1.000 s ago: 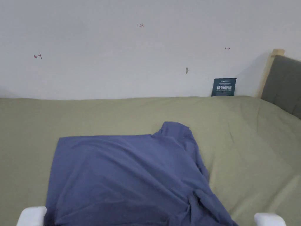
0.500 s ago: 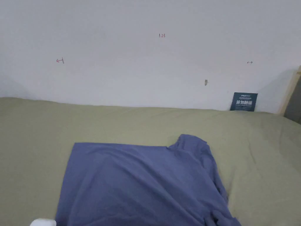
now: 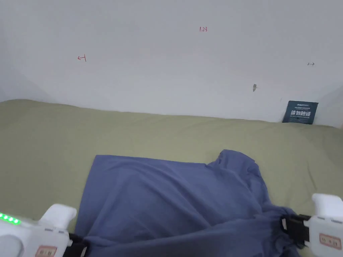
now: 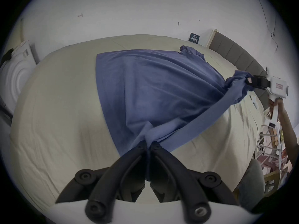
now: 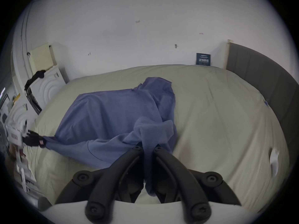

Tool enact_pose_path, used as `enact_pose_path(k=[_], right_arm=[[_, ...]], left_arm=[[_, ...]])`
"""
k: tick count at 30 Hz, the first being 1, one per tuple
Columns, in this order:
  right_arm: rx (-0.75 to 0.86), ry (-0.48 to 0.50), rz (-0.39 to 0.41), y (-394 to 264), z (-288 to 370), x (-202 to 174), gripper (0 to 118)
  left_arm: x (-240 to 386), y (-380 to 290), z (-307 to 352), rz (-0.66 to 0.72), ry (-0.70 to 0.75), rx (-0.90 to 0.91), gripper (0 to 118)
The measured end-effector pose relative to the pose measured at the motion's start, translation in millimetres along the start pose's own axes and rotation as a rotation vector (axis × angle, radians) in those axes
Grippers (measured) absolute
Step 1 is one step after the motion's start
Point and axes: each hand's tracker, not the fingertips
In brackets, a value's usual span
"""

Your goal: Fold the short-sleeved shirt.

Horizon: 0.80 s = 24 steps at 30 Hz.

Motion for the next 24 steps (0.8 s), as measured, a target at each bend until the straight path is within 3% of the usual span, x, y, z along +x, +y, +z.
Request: enact_pose_path(k=[4,9,12,14,15,16,18,20,22,24], right_arm=[[-0.109,-0.048,0.104,35,-60,-4,9],[-0.168,-0.068,0.034,43,-115,4,9],[-0.127,-0.056,-0.012,40,-129,10,13],[-0.101,-0.071,-0.044,37,-130,10,60],[-0.100,-0.077,-0.047,37,-131,11,87],[-0.092,-0.085,-0.048,37,-128,11,97],[0.016,-0.065,-0.060,37,-108,10,92],[0.086,-0.041,0.013,41,-78,2,92],[0.192,-0.092,0.099,37,-39,-18,94],[0.264,-0.177,0.116,26,-2,-41,94]], left_arm=[[-22,58,-21,-0.008,0.002,-0.038,2],[-36,108,-46,0.085,-0.002,-0.037,6],[-37,116,-65,0.136,0.048,-0.015,21],[-42,119,-77,0.175,0.075,-0.033,67],[-44,119,-80,0.183,0.086,-0.037,76],[-45,115,-77,0.191,0.103,-0.016,75],[-45,110,-59,0.221,0.103,0.052,75],[-32,96,-22,0.182,0.147,0.190,75],[-11,73,12,0.099,0.189,0.331,75],[12,48,36,0.053,0.255,0.426,76]])
